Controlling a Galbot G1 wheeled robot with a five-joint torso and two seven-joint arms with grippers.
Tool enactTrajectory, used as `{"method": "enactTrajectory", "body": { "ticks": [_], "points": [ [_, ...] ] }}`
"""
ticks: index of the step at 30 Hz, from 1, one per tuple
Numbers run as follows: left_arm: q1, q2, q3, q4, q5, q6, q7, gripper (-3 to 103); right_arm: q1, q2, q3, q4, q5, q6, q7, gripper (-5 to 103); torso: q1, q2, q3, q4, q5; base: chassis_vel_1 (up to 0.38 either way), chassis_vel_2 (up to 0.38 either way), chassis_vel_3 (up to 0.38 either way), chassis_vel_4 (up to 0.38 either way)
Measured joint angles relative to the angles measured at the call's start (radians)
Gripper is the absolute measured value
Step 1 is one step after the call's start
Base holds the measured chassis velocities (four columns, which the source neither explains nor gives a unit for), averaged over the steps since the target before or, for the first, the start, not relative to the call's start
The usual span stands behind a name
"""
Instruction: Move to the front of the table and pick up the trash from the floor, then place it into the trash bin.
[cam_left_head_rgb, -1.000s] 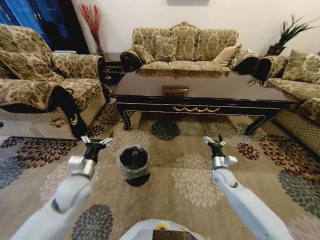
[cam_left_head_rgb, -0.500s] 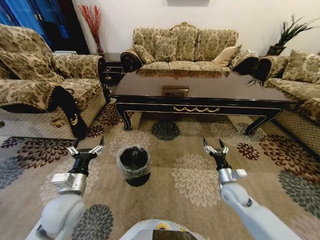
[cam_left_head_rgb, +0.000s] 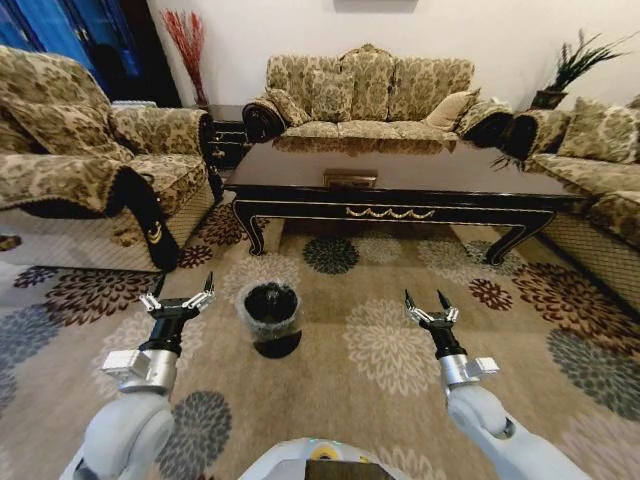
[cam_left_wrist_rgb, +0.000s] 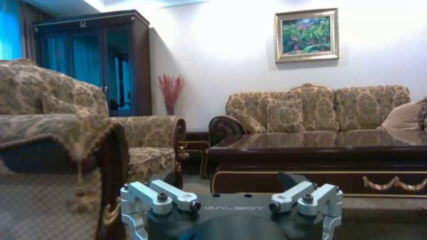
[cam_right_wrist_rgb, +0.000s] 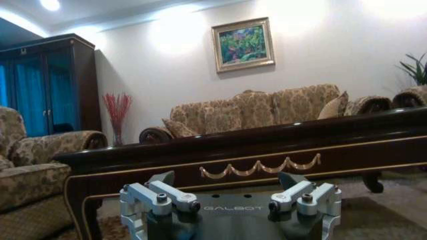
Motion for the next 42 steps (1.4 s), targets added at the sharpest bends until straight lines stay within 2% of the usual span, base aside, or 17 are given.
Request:
{"method": "enactTrajectory", "body": {
  "ticks": [6,8,10,11,15,17,21,30,33,35,37,38,40,41,42],
  "points": [
    [0.019,-0.017,0.002,-0.008,0.016,-0.002,-0.001,100,-0.003,0.004,-0.006,-0.003,-0.009,0.004,0.000,100,0.000,0.000,0.000,0.0001,-0.0012,0.311,-0.298,-0.299,0.303],
    [0.027,-0.022,0.005,-0.012,0.027,-0.006,-0.001,100,-0.007,0.007,-0.006,-0.004,-0.012,0.011,-0.001,100,0.000,0.000,0.000,0.0000,0.0008,0.333,-0.346,-0.334,0.345],
    [0.029,-0.023,0.005,-0.013,0.029,-0.007,-0.001,100,-0.009,0.008,-0.004,-0.004,-0.013,0.013,-0.001,100,0.000,0.000,0.000,0.0001,0.0002,0.357,-0.361,-0.326,0.368],
    [0.030,-0.025,0.007,-0.014,0.031,-0.008,-0.001,100,-0.012,0.008,-0.002,-0.004,-0.015,0.016,-0.001,100,0.000,0.000,0.000,0.0000,-0.0013,0.357,-0.374,-0.357,0.368],
    [0.037,-0.031,0.009,-0.022,0.037,-0.010,-0.001,100,-0.024,0.011,0.007,-0.002,-0.022,0.022,-0.003,100,0.000,0.000,0.000,0.0001,0.0005,0.362,-0.378,-0.349,0.379],
    [0.040,-0.033,0.009,-0.025,0.039,-0.011,-0.001,100,-0.028,0.014,0.011,0.001,-0.028,0.025,-0.003,100,0.000,0.000,0.000,0.0000,-0.0009,0.335,-0.388,-0.339,0.408],
    [0.046,-0.040,0.013,-0.029,0.049,-0.016,-0.002,100,-0.036,0.022,0.014,0.001,-0.036,0.031,-0.004,100,0.000,0.000,0.000,0.0000,0.0005,0.318,-0.377,-0.322,0.397],
    [0.051,-0.055,0.032,-0.030,0.069,-0.022,-0.002,100,-0.047,0.030,0.017,-0.001,-0.049,0.041,-0.010,100,0.000,0.000,0.000,0.0001,-0.0005,0.312,-0.381,-0.312,0.389],
    [0.050,-0.057,0.033,-0.028,0.069,-0.022,-0.002,100,-0.046,0.030,0.017,-0.003,-0.050,0.041,-0.010,100,0.000,0.000,0.000,0.0000,0.0008,0.328,-0.369,-0.323,0.385],
    [0.050,-0.059,0.033,-0.027,0.069,-0.022,-0.002,100,-0.042,0.029,0.016,-0.005,-0.050,0.041,-0.010,100,0.000,0.000,0.000,0.0001,-0.0009,0.279,-0.369,-0.325,0.369],
    [0.049,-0.060,0.034,-0.026,0.069,-0.022,-0.003,100,-0.038,0.028,0.014,-0.007,-0.050,0.041,-0.010,100,0.000,0.000,0.000,-0.0001,-0.0011,0.299,-0.369,-0.340,0.369],
    [0.048,-0.061,0.034,-0.025,0.069,-0.022,-0.003,100,-0.035,0.027,0.011,-0.008,-0.050,0.040,-0.009,100,0.000,0.000,0.000,0.0001,0.0011,0.330,-0.353,-0.353,0.383],
    [0.046,-0.061,0.034,-0.024,0.068,-0.022,-0.003,100,-0.033,0.027,0.010,-0.009,-0.049,0.040,-0.008,100,0.000,0.000,0.000,0.0001,0.0007,0.330,-0.353,-0.336,0.343],
    [0.044,-0.061,0.034,-0.022,0.068,-0.021,-0.003,100,-0.031,0.026,0.010,-0.010,-0.049,0.040,-0.008,100,0.000,0.000,0.000,0.0001,-0.0012,0.359,-0.353,-0.336,0.355],
    [0.041,-0.060,0.035,-0.019,0.067,-0.020,-0.004,100,-0.029,0.026,0.009,-0.012,-0.049,0.040,-0.007,100,0.000,0.000,0.000,0.0000,-0.0014,0.359,-0.358,-0.374,0.355]
  ]
}}
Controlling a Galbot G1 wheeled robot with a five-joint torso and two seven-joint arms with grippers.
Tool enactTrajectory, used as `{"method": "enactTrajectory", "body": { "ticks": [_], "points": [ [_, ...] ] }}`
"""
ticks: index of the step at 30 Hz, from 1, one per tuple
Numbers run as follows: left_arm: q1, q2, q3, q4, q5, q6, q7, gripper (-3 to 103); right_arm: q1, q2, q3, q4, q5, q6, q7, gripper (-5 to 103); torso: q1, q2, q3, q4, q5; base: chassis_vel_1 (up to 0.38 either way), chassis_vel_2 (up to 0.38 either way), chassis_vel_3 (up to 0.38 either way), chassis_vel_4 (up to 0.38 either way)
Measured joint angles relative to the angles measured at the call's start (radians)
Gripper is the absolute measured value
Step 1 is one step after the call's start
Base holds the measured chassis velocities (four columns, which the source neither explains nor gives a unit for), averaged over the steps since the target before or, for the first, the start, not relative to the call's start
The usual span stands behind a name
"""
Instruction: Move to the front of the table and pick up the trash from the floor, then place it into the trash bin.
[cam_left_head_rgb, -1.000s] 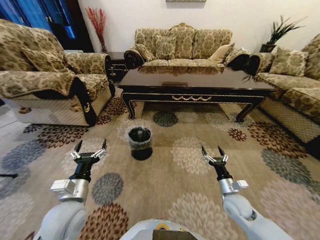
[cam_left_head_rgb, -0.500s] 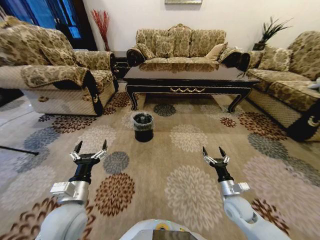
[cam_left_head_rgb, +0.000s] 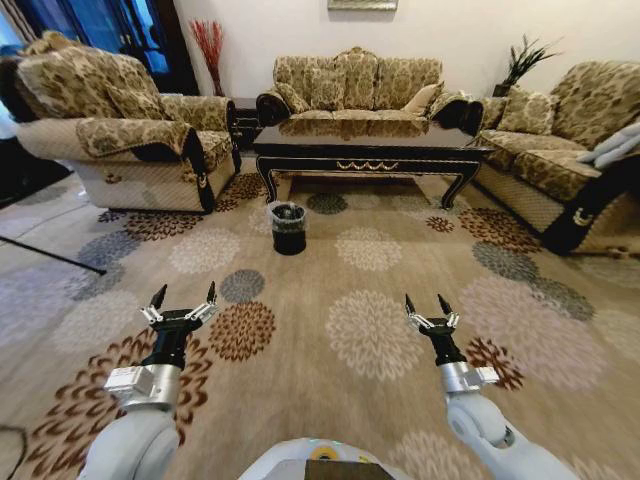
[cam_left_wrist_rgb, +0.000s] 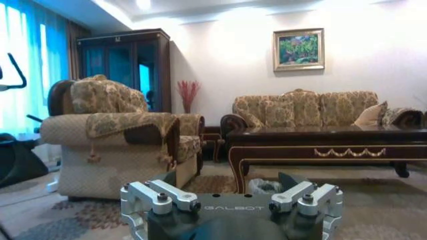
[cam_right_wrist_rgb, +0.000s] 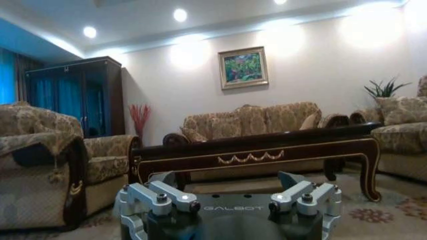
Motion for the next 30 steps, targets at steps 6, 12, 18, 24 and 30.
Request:
{"method": "enactTrajectory", "body": {
  "ticks": [6,12,18,24,30],
  "points": [
    [-0.012,0.003,0.015,0.010,0.000,0.004,-0.001,100,0.008,0.005,-0.003,-0.009,0.005,0.020,-0.003,100,0.000,0.000,0.000,0.0000,0.0013,0.383,-0.350,-0.375,0.360],
    [-0.014,0.003,0.041,0.019,0.008,-0.012,-0.003,100,0.010,0.010,-0.003,-0.015,0.009,0.025,-0.004,100,-0.001,0.000,0.000,0.0000,0.0014,0.291,-0.288,-0.241,0.280],
    [-0.029,0.010,0.054,0.031,0.008,-0.024,-0.003,100,0.018,0.019,-0.003,-0.020,0.007,0.026,-0.001,100,0.001,0.000,0.001,0.0000,0.0013,0.024,-0.019,-0.027,0.030],
    [-0.035,0.012,0.055,0.041,0.008,-0.032,-0.003,100,0.020,0.019,-0.004,-0.028,0.021,0.026,0.000,100,0.000,0.000,0.000,0.0002,0.0012,-0.017,0.020,0.015,-0.013],
    [-0.047,0.020,0.055,0.047,0.007,-0.033,-0.004,100,0.024,0.019,-0.013,-0.034,0.050,0.034,-0.006,100,0.000,0.000,0.000,0.0000,0.0013,0.000,0.000,0.000,0.000]
  ]
}}
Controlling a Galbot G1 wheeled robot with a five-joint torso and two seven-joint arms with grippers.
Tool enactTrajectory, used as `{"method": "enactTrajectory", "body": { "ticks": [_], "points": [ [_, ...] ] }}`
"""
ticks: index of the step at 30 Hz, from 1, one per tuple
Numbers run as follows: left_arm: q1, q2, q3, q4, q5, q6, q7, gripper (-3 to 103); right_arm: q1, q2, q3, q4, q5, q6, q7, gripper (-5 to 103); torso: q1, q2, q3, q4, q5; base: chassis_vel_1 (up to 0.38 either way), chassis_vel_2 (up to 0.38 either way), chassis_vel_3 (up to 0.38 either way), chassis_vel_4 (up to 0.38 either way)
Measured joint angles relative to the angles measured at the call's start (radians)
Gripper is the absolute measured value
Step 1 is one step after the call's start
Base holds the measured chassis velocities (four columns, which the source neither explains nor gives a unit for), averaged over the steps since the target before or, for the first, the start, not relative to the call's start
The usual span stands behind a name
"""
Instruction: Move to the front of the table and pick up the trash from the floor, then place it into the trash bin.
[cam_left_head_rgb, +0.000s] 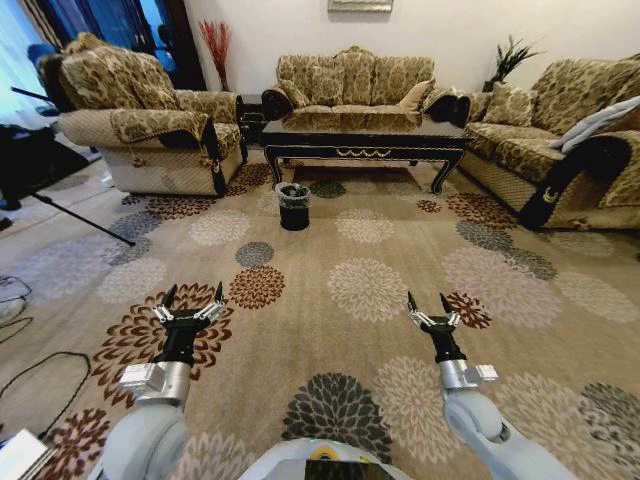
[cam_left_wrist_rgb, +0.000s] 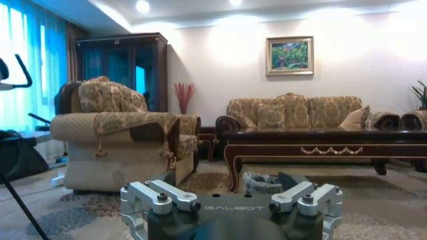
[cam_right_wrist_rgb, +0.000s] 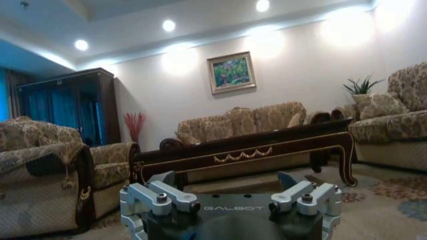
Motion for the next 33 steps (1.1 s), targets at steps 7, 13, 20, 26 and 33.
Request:
{"method": "enactTrajectory", "body": {
  "ticks": [7,13,20,26,33],
  "points": [
    [-0.008,0.006,0.001,0.005,-0.002,-0.003,0.000,100,0.008,0.006,-0.006,-0.004,-0.027,-0.009,0.009,100,0.000,0.000,0.000,0.0000,-0.0001,-0.055,0.057,0.066,-0.058],
    [-0.012,0.011,-0.004,0.010,-0.023,-0.014,0.024,100,0.019,0.008,-0.007,-0.010,-0.044,-0.009,0.014,100,0.000,0.000,0.000,0.0001,-0.0001,-0.078,0.066,0.097,-0.081],
    [-0.033,0.022,-0.062,0.047,-0.087,-0.102,0.179,100,0.023,0.008,-0.011,-0.015,-0.044,-0.010,0.021,100,0.004,0.018,0.015,0.0000,-0.0002,0.000,0.002,0.008,0.002],
    [-0.043,0.031,-0.074,0.045,-0.110,-0.088,0.184,100,0.028,0.008,-0.012,-0.019,-0.044,-0.011,0.022,100,0.009,0.041,0.032,0.0000,-0.0001,0.000,0.000,0.000,0.000],
    [-0.042,0.037,-0.102,0.031,-0.110,-0.055,0.184,100,0.037,0.003,0.012,-0.002,-0.059,-0.018,0.020,100,0.016,0.074,0.058,0.0000,-0.0001,0.000,0.000,0.000,0.000]
  ]
}}
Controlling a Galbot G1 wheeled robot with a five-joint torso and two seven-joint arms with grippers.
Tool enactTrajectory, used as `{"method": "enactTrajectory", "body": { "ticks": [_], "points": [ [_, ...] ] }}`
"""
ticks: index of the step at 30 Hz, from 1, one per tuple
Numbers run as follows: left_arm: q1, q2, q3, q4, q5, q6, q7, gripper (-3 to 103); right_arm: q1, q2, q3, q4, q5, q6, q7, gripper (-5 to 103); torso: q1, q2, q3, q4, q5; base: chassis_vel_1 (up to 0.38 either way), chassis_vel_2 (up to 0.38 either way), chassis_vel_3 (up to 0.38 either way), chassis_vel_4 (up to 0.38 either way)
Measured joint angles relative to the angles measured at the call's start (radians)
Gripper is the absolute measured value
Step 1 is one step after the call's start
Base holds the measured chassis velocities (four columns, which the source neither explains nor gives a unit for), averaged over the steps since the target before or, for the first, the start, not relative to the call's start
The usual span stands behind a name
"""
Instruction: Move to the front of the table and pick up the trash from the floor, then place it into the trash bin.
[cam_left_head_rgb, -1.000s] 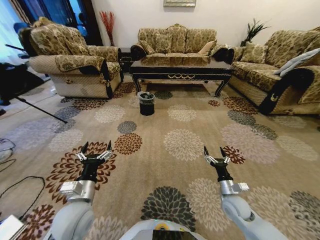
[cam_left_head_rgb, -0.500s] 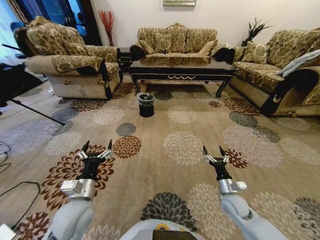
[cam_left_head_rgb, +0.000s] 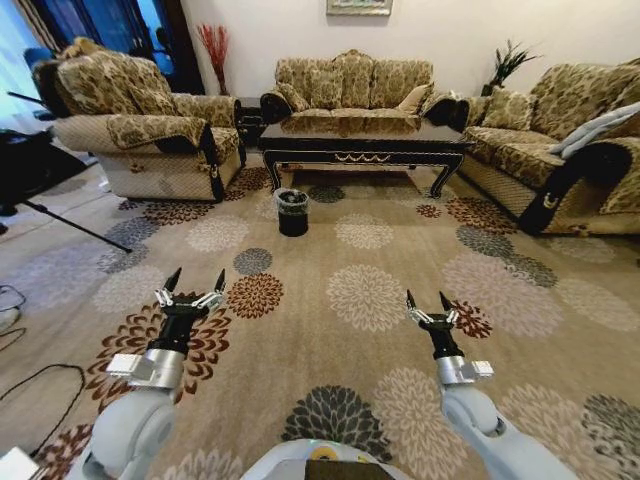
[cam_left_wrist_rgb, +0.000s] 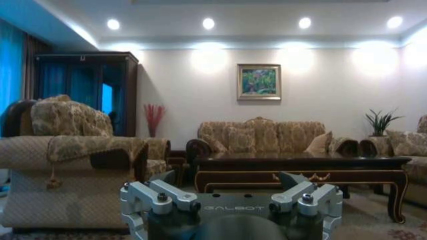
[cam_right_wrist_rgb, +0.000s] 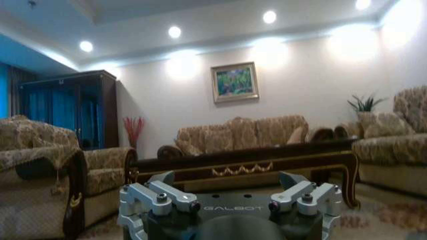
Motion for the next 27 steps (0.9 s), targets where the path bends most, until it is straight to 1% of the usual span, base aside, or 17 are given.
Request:
{"method": "enactTrajectory", "body": {
  "ticks": [2,6,8,10,13,14,15,16,17,19,20,23,25,27],
  "points": [
    [0.000,0.001,-0.006,-0.002,0.001,0.004,0.003,100,0.002,-0.003,0.012,0.008,-0.011,-0.002,-0.005,100,0.002,0.007,0.005,0.0000,0.0000,0.000,0.000,0.000,0.000],
    [0.001,0.001,-0.020,-0.007,-0.001,0.015,0.016,100,0.003,-0.010,0.044,0.028,-0.043,-0.031,-0.020,100,0.006,0.021,0.015,0.0000,0.0000,0.000,0.000,0.000,0.000],
    [-0.011,0.002,-0.044,-0.007,-0.023,0.040,0.021,100,0.006,-0.011,0.069,0.051,-0.055,-0.053,-0.017,100,0.009,0.034,0.025,0.0001,0.0000,0.000,0.000,0.000,0.000],
    [-0.016,0.004,-0.051,-0.004,-0.030,0.048,0.023,100,0.006,-0.011,0.076,0.058,-0.053,-0.060,-0.014,100,0.010,0.037,0.027,0.0001,0.0000,0.000,0.000,0.000,0.000],
    [-0.046,0.012,-0.105,0.028,-0.066,0.095,0.038,100,-0.003,-0.005,0.132,0.096,-0.040,-0.108,0.019,100,0.016,0.053,0.038,0.0000,0.0000,0.000,0.000,0.000,0.000],
    [-0.046,0.012,-0.105,0.028,-0.066,0.095,0.038,100,-0.003,-0.005,0.132,0.096,-0.040,-0.108,0.019,100,0.016,0.053,0.038,0.0000,0.0000,0.000,0.000,0.000,0.000],
    [-0.053,0.013,-0.120,0.037,-0.078,0.112,0.045,100,-0.010,-0.003,0.157,0.113,-0.039,-0.134,0.042,100,0.017,0.058,0.041,0.0001,0.0001,0.000,0.000,0.000,0.000],
    [-0.060,0.014,-0.138,0.045,-0.095,0.137,0.056,100,-0.027,-0.003,0.194,0.150,-0.035,-0.180,0.096,100,0.020,0.066,0.046,0.0000,0.0000,0.000,0.000,0.000,0.000],
    [-0.060,0.014,-0.138,0.045,-0.095,0.137,0.056,100,-0.027,-0.003,0.194,0.150,-0.035,-0.180,0.096,100,0.020,0.066,0.046,0.0000,0.0000,0.000,0.000,0.000,0.000],
    [-0.074,0.014,-0.155,0.050,-0.107,0.164,0.070,100,-0.058,-0.011,0.250,0.226,-0.022,-0.270,0.189,100,0.022,0.078,0.055,0.0000,0.0001,0.000,0.000,0.000,0.000],
    [-0.074,0.014,-0.155,0.050,-0.107,0.164,0.070,100,-0.058,-0.011,0.250,0.226,-0.022,-0.270,0.189,100,0.022,0.078,0.055,0.0000,0.0001,0.000,0.000,0.000,0.000],
    [-0.097,0.014,-0.172,0.058,-0.124,0.198,0.075,100,-0.102,-0.021,0.325,0.317,-0.002,-0.372,0.280,100,0.026,0.093,0.066,-0.0001,0.0000,0.000,0.000,0.000,0.000],
    [-0.115,0.015,-0.183,0.069,-0.135,0.213,0.079,100,-0.138,-0.030,0.379,0.349,-0.010,-0.388,0.288,100,0.030,0.103,0.073,0.0000,0.0000,0.000,0.000,0.000,0.000],
    [-0.118,0.016,-0.186,0.072,-0.137,0.216,0.081,100,-0.148,-0.032,0.396,0.353,-0.017,-0.387,0.282,100,0.031,0.106,0.074,0.0000,0.0000,0.000,0.000,0.000,0.000]
  ]
}}
